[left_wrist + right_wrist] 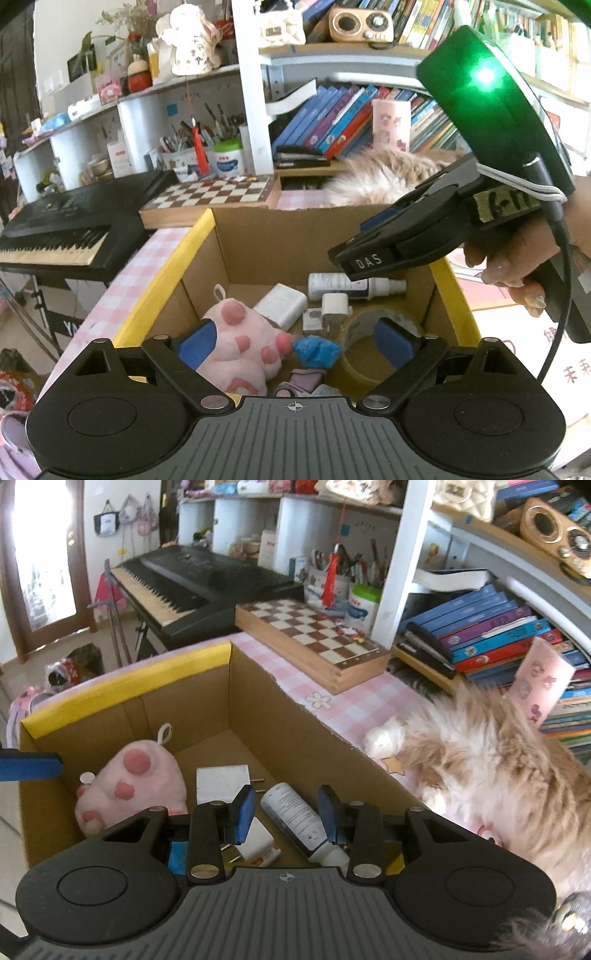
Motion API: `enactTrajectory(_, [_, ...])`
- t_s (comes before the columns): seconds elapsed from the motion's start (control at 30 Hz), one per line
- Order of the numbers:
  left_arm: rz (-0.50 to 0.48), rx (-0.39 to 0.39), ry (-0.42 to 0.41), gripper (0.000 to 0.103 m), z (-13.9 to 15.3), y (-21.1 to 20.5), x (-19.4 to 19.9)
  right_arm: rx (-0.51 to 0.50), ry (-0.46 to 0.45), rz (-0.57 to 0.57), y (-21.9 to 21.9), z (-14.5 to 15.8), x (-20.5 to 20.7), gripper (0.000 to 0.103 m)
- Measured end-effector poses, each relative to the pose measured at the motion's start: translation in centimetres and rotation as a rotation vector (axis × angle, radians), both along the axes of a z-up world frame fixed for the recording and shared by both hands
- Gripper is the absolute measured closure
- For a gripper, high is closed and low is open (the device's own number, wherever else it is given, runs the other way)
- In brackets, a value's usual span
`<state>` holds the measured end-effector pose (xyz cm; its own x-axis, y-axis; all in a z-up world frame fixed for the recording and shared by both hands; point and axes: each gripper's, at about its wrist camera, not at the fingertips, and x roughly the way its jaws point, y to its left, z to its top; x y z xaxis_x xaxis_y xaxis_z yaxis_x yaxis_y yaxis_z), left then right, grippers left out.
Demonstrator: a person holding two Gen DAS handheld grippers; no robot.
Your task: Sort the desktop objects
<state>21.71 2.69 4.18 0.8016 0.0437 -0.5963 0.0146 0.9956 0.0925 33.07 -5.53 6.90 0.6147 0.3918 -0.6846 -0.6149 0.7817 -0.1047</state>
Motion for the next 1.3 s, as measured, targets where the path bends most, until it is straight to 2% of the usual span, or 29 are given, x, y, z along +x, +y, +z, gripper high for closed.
enactTrajectory(0.6, [-0.071,-0.01,-0.06,0.008,1.2,2.4,-5.5,0.058,-0.068,-0.204,-2.9,2.2,-8.2,0.069])
enactTrajectory(0.9, [-0.09,-0.038,-0.049,0.008,0.9,3.5,-8.8,0.082,-0.054,-0.336,-3.9,1.7,-13.6,0.069])
enactTrajectory(1.07, [-0.111,-0.028,-0.044,0.008,0.7,3.5,-10.9,0.1,-0.057,-0.393,-4.1,1.2,-16.8,0.069])
enactTrajectory(1.3, [-0.108,-0.034,-0.049,0.008,0.5,3.6,-13.5,0.115,-0.057,-0.436,-4.0,0.4,-20.8,0.069])
